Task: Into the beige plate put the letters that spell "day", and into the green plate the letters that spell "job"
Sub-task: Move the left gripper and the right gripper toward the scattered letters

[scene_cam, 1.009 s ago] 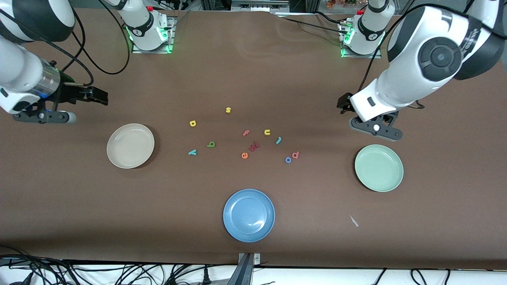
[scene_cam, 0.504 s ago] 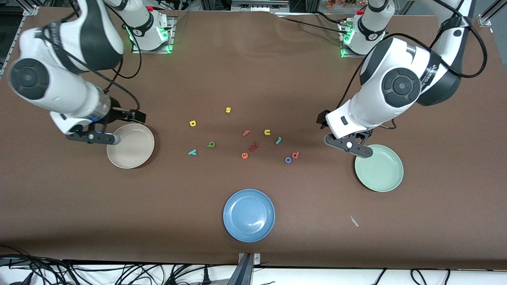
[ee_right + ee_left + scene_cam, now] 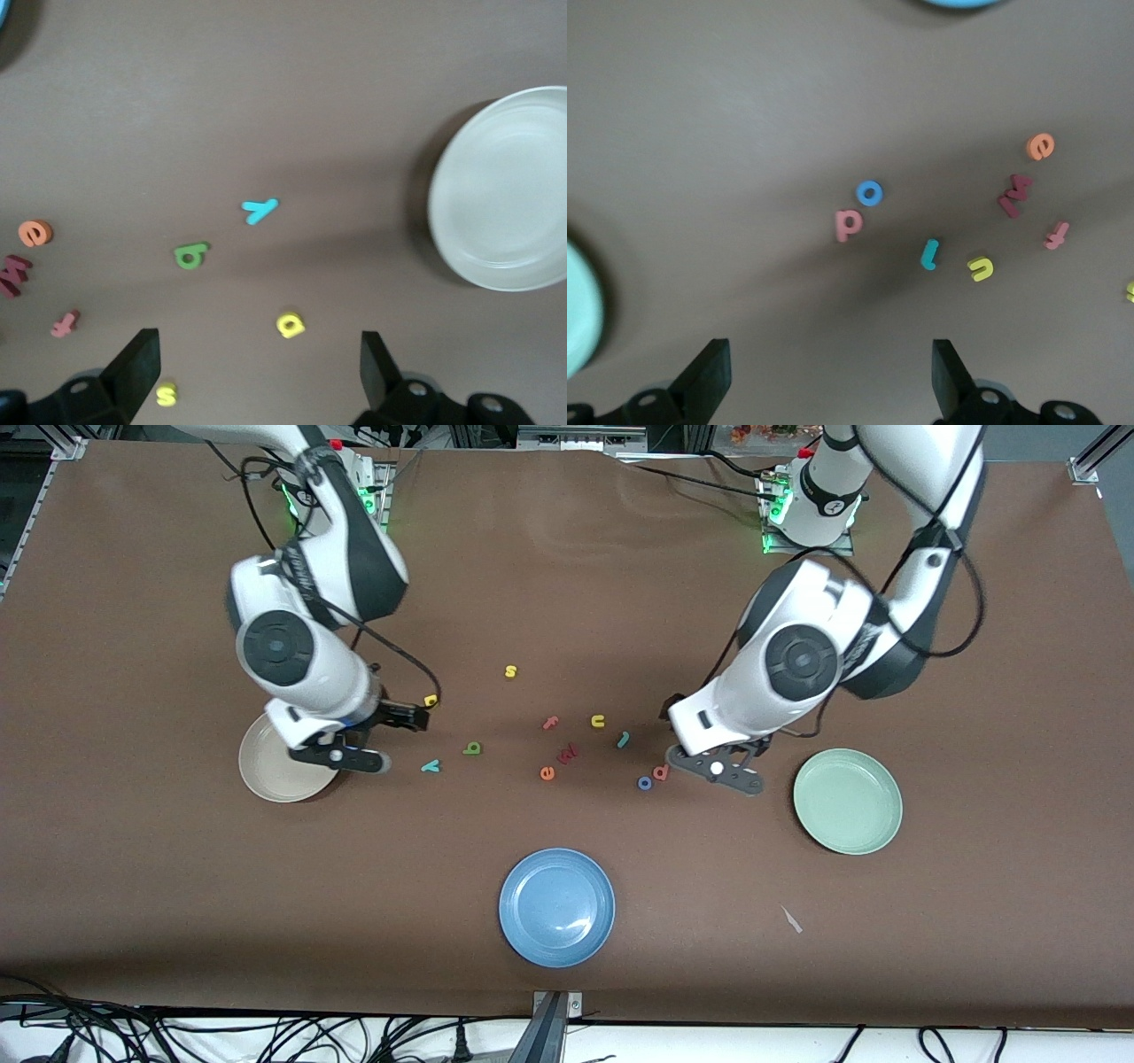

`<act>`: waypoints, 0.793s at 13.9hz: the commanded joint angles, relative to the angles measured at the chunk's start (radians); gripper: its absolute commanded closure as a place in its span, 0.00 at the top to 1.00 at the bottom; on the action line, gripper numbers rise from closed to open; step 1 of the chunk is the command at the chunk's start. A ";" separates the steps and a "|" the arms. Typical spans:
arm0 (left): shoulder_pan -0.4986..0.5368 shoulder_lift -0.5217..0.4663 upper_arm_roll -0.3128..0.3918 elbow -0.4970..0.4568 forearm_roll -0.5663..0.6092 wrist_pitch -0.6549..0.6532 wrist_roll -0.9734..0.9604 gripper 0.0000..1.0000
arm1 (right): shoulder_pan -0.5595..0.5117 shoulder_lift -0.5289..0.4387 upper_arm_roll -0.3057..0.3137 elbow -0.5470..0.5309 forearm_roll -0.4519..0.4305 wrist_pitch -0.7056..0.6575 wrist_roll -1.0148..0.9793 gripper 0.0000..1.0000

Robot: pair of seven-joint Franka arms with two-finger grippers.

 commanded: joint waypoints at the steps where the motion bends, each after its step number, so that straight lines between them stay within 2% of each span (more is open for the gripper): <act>1: -0.048 0.060 0.011 0.000 -0.009 0.058 -0.034 1.00 | 0.031 0.000 -0.009 -0.078 0.016 0.112 0.028 1.00; 5: -0.047 0.125 0.015 -0.046 0.000 0.138 -0.030 1.00 | 0.069 0.075 -0.005 -0.105 0.017 0.267 0.085 1.00; 7: -0.042 0.148 0.015 -0.045 0.073 0.164 -0.021 1.00 | 0.072 0.124 -0.003 -0.105 0.017 0.336 0.088 1.00; 11: -0.055 0.174 0.015 -0.046 0.110 0.227 -0.022 0.99 | 0.082 0.175 0.004 -0.105 0.017 0.393 0.094 1.00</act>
